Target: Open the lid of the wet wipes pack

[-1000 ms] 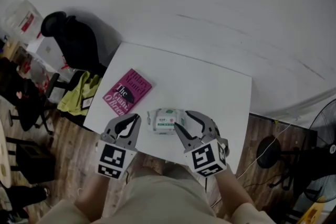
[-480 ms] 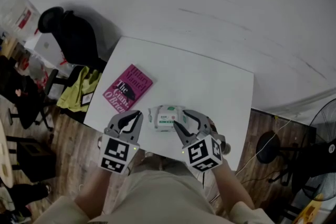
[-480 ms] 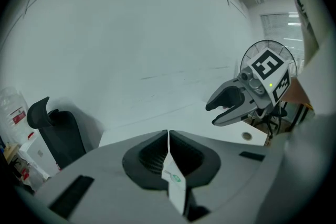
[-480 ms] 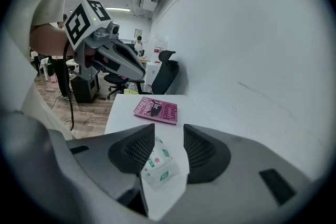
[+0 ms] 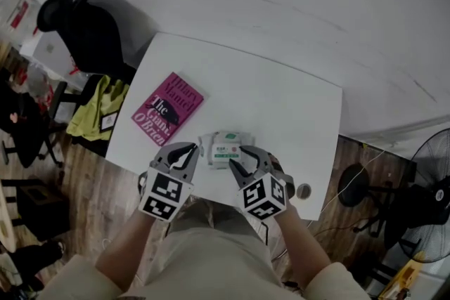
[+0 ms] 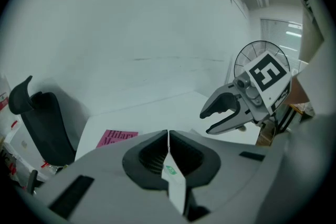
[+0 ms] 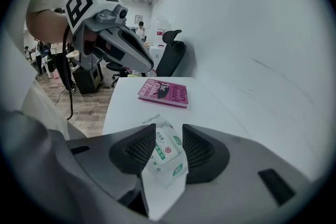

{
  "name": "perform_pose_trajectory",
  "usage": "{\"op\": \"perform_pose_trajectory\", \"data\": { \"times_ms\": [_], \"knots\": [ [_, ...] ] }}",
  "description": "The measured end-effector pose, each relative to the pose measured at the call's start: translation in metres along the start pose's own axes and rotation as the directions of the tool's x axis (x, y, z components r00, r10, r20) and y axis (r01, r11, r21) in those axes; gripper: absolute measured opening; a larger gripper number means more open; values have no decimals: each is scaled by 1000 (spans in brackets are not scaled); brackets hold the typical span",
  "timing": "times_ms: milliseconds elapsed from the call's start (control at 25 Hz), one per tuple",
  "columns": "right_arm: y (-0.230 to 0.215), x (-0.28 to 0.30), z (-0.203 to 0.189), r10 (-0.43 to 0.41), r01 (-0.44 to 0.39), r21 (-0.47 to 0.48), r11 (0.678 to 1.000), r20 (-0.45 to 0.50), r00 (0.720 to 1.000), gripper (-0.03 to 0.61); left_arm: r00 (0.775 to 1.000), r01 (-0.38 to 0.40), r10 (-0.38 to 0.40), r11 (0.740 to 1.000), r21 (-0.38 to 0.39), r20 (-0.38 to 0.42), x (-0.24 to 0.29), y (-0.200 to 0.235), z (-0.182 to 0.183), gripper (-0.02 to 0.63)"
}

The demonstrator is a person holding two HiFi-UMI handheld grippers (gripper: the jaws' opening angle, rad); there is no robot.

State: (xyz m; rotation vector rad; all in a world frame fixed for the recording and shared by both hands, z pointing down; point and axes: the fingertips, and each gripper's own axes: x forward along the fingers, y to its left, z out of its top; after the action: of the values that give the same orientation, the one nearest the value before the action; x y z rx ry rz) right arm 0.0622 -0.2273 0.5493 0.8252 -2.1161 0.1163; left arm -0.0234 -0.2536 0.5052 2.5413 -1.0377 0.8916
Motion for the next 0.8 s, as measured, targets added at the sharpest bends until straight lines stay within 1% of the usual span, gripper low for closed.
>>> {"op": "perform_pose_trajectory", "data": {
  "times_ms": [80,240,360,520,680,720,800],
  "knots": [
    [6,13,-9,21,-21,-4,1000,-27,999,172,1000,19,-19,1000,-6,-23,12,-2,-11,28],
    [16,39,-32,48,-51,-36,998,-90,995,169,995,54,-50,998,35,-90,38,-9,-42,28],
    [22,54,-47,69,-77,-59,995,-131,989,163,988,90,-88,996,13,-126,55,-15,-65,28],
    [31,71,-61,89,-106,-93,990,-172,981,158,978,109,-107,994,5,-181,72,-17,-92,28],
    [40,84,-73,98,-124,-124,985,-202,975,149,962,139,-155,986,-87,-225,86,-22,-112,28],
    [41,87,-75,96,-125,-132,983,-207,974,143,959,143,-161,985,-91,-235,90,-23,-115,28],
    [44,91,-79,86,-122,-157,980,-218,972,138,953,149,-164,986,-76,-255,96,-28,-122,28]
  ]
}}
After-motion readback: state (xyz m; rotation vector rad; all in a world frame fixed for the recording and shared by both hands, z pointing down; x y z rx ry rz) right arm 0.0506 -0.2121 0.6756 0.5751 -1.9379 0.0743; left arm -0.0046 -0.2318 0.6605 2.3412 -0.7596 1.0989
